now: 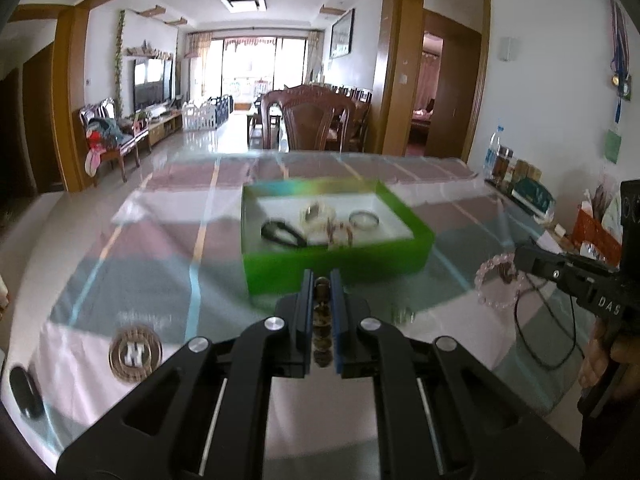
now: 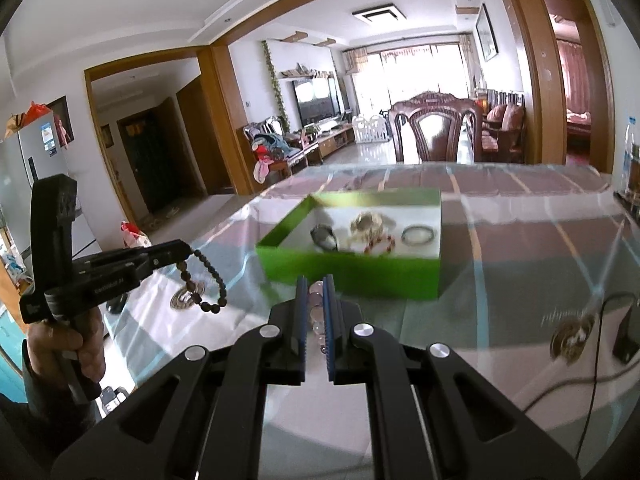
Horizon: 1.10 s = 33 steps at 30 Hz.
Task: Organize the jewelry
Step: 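Carry the dark bracelet with the left tool while the right tool carries the pink bracelet over the box, then open the left tool to drop the dark bracelet into the box while the right tool drops the pink bracelet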
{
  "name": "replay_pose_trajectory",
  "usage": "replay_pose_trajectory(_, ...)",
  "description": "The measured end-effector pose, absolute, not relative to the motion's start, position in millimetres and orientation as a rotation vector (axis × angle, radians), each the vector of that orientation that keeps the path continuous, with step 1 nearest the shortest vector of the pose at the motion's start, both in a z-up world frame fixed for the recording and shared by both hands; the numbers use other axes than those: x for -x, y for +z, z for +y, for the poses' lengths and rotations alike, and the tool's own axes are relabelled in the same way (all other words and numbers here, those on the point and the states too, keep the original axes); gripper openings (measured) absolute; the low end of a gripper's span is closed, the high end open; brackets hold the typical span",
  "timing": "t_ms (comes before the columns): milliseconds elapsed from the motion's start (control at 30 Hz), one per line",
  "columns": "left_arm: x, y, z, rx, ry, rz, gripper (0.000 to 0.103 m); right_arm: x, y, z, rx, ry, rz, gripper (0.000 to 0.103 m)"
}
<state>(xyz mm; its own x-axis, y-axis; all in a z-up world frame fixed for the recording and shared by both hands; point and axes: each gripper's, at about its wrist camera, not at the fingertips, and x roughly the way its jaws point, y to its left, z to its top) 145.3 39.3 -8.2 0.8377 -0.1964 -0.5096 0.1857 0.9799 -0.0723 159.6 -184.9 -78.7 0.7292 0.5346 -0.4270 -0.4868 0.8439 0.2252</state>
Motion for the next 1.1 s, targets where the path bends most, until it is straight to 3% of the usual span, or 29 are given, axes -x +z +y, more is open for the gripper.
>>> replay_pose_trajectory(400,-257,34,29,-0.002,-0.19,0.558,0.008,-265,-48,-178,-0.104,0.494,0.475,0.007)
replay_pose_trajectory(667,-349,-11,27,0.029,-0.147,0.692,0.008,-342,-83,-166,-0.108,0.421,0.564,0.007)
replay_pose_trajectory(1100,-380,-65,36,0.024,-0.091,0.794,0.008,-377,-116,-163,-0.09,0.367,0.633,0.007)
